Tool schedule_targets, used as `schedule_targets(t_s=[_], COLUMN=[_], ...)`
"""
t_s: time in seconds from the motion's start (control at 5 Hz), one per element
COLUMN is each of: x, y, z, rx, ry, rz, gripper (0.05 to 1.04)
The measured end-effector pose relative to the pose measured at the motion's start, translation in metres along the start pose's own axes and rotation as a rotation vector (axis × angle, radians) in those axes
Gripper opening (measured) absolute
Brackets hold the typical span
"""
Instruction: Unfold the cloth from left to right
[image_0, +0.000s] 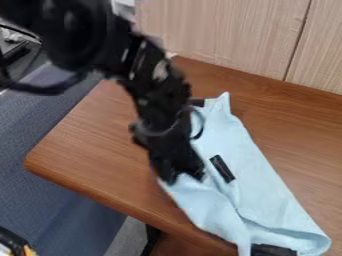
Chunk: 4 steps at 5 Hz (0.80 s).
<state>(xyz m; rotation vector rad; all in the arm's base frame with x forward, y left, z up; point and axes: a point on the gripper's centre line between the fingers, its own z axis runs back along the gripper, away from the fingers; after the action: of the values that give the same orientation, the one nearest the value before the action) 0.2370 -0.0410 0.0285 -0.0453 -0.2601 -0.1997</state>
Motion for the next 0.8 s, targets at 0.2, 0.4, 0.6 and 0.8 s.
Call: schedule_targets(t_s=[0.2, 0.4, 0.6, 0.8], x=[-0.0092, -0.0131, -0.0140, -0.0118], y=[0.0060, 0.0088, 0.0088, 0.0078], z=[-0.0130, -0.0181, -0.0158, -0.0144], rx=[-0.014, -0.018, -0.019, -0.025], ry=[0.043, 0.066, 0.099, 0.107], rz=[0.034, 0.052, 0.068, 0.061], gripper=[0.055, 0.070, 0.210, 0.462])
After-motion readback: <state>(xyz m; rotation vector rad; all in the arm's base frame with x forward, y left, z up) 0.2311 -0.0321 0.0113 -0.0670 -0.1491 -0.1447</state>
